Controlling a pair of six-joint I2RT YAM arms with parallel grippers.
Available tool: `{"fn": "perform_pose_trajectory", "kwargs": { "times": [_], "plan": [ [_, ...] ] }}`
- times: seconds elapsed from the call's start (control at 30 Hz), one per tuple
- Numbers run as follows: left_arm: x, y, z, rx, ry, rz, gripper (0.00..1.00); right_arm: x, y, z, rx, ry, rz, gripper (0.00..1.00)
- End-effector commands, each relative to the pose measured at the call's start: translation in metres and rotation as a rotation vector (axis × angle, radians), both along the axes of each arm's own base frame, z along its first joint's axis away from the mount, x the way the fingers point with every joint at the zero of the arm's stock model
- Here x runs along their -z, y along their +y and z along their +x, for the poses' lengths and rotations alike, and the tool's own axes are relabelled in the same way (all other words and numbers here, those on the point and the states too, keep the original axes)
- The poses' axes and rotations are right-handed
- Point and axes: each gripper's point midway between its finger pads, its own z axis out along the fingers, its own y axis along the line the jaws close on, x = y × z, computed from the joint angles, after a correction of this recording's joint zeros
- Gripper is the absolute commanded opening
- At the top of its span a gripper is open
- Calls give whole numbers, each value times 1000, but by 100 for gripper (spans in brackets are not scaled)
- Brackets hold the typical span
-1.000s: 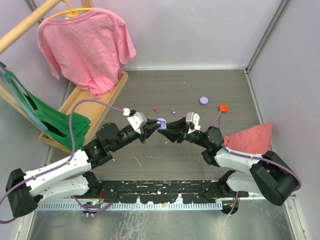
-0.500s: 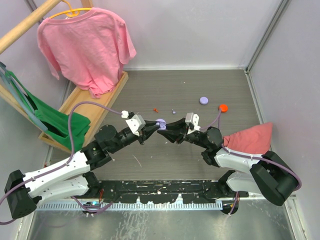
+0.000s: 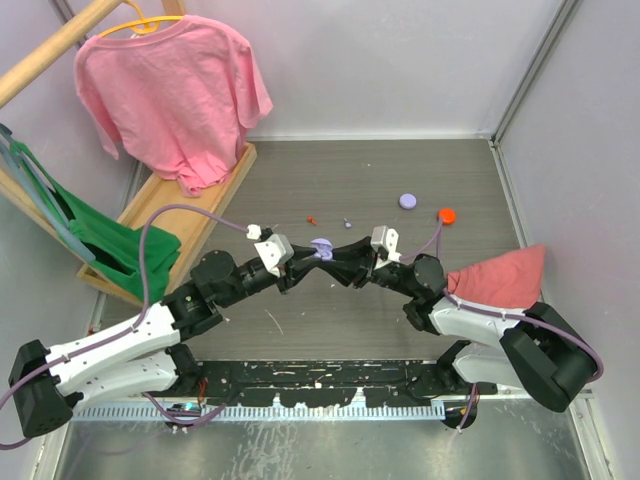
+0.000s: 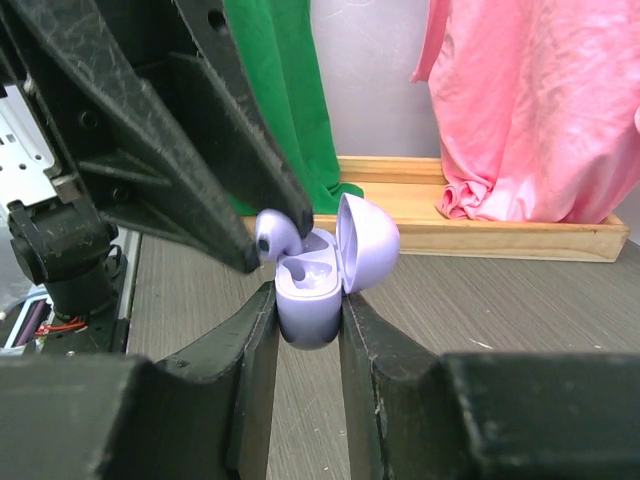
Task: Insert the wireless bluetooth earbuds into the charging case
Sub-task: Place the earbud in the charging case.
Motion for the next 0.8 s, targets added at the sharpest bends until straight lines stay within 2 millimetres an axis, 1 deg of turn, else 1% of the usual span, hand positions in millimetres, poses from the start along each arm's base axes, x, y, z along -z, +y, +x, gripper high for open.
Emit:
{"fn": "perform_pose_trajectory", "kwargs": {
  "times": [0.0,0.07,0.17,0.3,0.4,0.5,0.63,0.7,0.73,0.77],
  "plan": [
    [-9,-8,-12,64,2,-4,28,-32,-7,-5,18,-102,79,1],
    [-8,-8,-11,63,10,-2,31,-32,-7,-4,20,-101,79,1],
    [-9,-7,-12,57,20,-10,38,-32,-7,-4,21,-102,78,1],
    [-19,-3,-12,39,36,-45,45,-31,-7,-4,24,-101,77,1],
    [-28,5,-9,-4,60,-86,51,-31,-8,-3,28,-100,77,1],
    [-35,14,-6,-55,103,-132,54,-30,-8,-2,36,-99,78,1],
    [-38,24,2,-138,191,-183,58,-31,-10,2,63,-89,86,1],
    [-40,25,3,-152,224,-195,61,-30,-11,4,71,-85,87,1],
    [-41,25,3,-154,239,-204,66,-30,-11,5,74,-84,87,1],
    [-41,23,3,-154,254,-210,70,-30,-11,5,77,-82,88,1]
  ]
}}
